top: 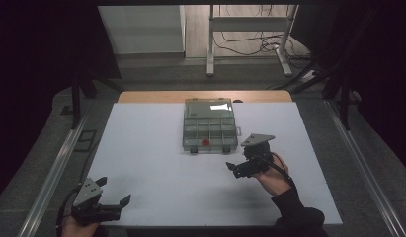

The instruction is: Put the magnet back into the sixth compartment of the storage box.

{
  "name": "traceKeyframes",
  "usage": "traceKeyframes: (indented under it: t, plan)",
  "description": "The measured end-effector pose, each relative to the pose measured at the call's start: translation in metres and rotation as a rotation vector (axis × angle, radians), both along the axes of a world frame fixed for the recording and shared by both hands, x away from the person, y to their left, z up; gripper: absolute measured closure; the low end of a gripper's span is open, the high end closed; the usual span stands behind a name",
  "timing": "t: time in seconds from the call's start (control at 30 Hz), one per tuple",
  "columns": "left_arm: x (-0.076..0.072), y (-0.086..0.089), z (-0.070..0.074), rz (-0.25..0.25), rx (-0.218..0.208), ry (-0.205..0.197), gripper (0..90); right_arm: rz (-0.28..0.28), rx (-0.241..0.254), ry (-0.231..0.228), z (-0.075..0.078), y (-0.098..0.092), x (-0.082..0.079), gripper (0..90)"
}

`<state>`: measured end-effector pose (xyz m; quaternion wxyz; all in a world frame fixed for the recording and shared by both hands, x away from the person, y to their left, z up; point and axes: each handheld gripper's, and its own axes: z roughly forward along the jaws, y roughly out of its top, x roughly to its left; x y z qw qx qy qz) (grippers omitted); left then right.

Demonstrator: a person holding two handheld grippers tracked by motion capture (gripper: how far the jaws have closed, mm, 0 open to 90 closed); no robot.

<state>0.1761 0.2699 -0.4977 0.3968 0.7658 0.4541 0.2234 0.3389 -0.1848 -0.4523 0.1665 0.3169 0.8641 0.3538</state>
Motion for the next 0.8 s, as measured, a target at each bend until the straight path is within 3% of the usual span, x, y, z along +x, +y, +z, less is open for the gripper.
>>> traceKeyframes:
  t: [0.37, 0.8]
  plan:
    - [0.000, 0.000, 0.000, -0.001, 0.002, 0.000, 1.4, -0.016, -0.005, -0.010, 0.001, -0.013, -0.012, 0.0]
    - [0.000, 0.000, 0.000, -0.001, 0.002, 0.000, 1.4, -0.047, 0.026, -0.013, -0.003, -0.027, -0.021, 0.0]
